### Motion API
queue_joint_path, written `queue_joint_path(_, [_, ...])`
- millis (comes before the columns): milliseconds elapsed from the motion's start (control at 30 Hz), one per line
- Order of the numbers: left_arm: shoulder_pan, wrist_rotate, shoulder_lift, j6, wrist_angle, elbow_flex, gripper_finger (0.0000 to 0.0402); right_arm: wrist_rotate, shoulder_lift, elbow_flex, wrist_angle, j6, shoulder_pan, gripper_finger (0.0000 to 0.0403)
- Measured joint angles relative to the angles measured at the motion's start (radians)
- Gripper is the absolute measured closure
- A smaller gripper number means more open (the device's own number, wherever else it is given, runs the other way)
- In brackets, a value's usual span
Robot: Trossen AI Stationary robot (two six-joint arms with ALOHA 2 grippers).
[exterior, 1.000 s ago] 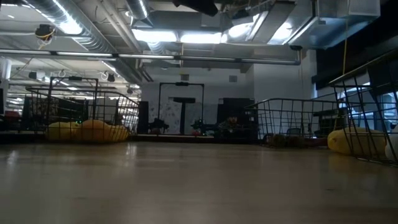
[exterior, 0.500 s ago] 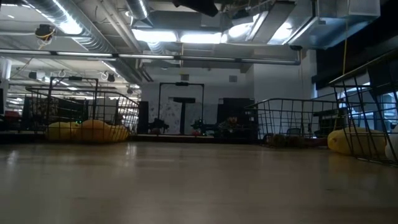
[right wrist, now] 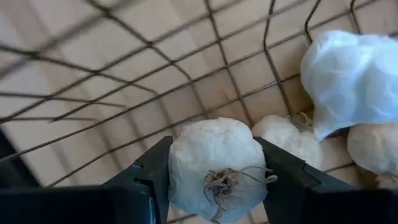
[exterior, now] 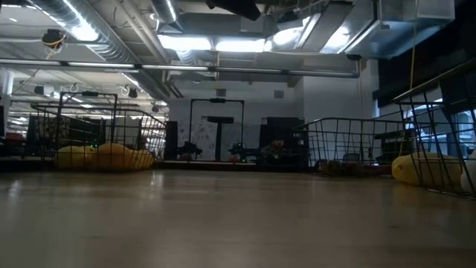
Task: Sort produce into baskets
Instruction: Put the white garlic into the bottom wire basket
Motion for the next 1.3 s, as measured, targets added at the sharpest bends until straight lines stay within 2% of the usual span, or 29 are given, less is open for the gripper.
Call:
queue_joint_path(167, [0.0,0.0,0.0,0.0,0.005,0.0,0.0194,0.002,0.0,-0.065,0.116,0.007,0.0,0.0223])
queue_joint_path(400, [0.005,0.0,0.0,0.0,0.005,0.0,0.0194,0.029,-0.002,-0.08,0.127,0.011,0.002,0.0219])
queue_joint_path(667, [0.005,0.0,0.0,0.0,0.005,0.0,0.0194,0.019,-0.001,-0.081,0.124,0.015,0.002,0.0145])
queue_joint_path(767, [0.005,0.0,0.0,0.0,0.005,0.0,0.0194,0.019,0.0,-0.081,0.127,0.014,0.003,0.0129])
queue_joint_path(1100, [0.005,0.0,0.0,-0.015,0.004,0.0,0.0194,-0.019,0.0,-0.081,0.19,0.003,0.007,0.0144])
queue_joint_path(1300, [0.003,0.0,0.0,-0.015,0.0,0.0,0.0194,-0.017,0.022,-0.081,0.211,0.024,0.063,0.0155])
